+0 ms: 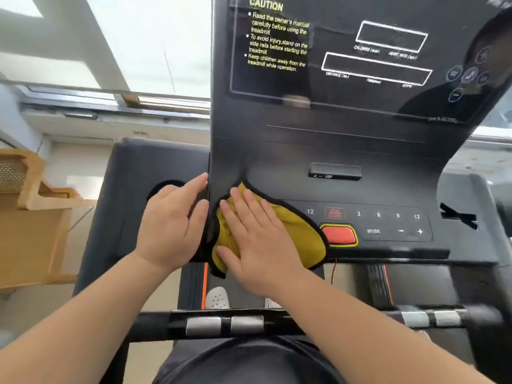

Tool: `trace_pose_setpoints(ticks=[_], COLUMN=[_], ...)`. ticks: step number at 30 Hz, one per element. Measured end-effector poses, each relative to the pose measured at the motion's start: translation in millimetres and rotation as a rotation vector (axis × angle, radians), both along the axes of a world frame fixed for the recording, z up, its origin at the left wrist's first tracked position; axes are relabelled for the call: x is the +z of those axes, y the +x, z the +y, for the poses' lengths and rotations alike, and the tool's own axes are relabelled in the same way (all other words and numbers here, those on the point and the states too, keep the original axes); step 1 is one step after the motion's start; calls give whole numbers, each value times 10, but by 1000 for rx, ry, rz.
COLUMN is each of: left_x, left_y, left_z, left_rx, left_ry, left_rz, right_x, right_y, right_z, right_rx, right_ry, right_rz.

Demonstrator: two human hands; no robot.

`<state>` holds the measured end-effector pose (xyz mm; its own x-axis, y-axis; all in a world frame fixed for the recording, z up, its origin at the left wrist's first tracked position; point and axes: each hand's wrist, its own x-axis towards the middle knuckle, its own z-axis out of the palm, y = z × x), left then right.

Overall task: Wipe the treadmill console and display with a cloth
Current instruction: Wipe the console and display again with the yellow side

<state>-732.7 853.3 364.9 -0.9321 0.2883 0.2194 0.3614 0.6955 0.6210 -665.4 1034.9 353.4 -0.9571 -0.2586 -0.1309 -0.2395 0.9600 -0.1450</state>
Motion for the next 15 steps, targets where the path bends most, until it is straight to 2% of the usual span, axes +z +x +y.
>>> trace_pose_setpoints(ticks=[5, 8, 10, 15], left_x=[-11, -5, 4, 4], left_y=[-80, -92, -102, -149], left_z=[54, 14, -6, -34], left_rx=[-50, -52, -49, -51], left_ry=[54, 99, 98, 90], left_rz=[21, -2, -31, -53], right_x=[97, 112, 94, -5], right_y=[170, -11, -124, -134], right_z=[565, 464, 212, -216], right_rx=[-302, -456, -399, -57], right_ry=[177, 156, 115, 16], right_rz=[-85, -79, -38, 43])
